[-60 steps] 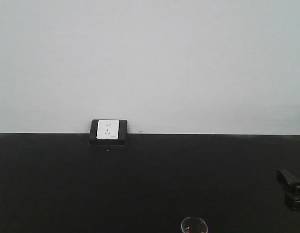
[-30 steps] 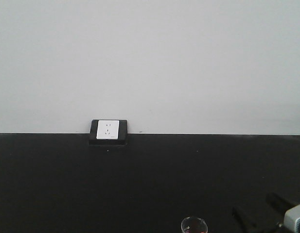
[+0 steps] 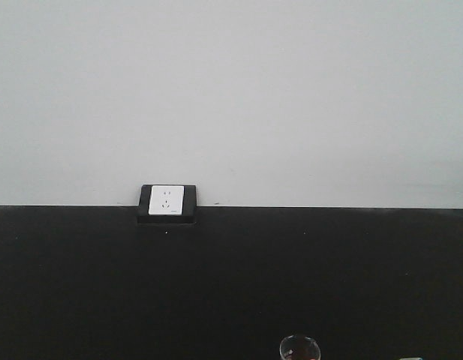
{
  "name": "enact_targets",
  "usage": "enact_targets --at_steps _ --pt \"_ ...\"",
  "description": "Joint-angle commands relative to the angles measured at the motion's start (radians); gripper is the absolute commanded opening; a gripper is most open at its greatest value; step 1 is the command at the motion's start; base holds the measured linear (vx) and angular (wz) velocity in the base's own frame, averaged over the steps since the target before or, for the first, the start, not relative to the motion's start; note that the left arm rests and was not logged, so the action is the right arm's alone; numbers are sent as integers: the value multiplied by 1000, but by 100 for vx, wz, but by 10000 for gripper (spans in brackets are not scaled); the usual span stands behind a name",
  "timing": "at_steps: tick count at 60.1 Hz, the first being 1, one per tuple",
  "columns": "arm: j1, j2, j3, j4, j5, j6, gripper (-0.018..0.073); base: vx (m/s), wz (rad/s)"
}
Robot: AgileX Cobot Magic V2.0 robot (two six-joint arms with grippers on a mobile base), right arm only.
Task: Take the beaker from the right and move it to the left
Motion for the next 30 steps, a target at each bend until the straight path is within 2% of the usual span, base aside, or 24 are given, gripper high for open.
enact_targets --at_steps 1,17,30 --pt "-2 -20 -55 -63 -215 36 563 0 0" --pt "-2 26 -162 -150 -215 84 563 0 0" --pt "-2 61 -214 -172 -215 87 563 0 0"
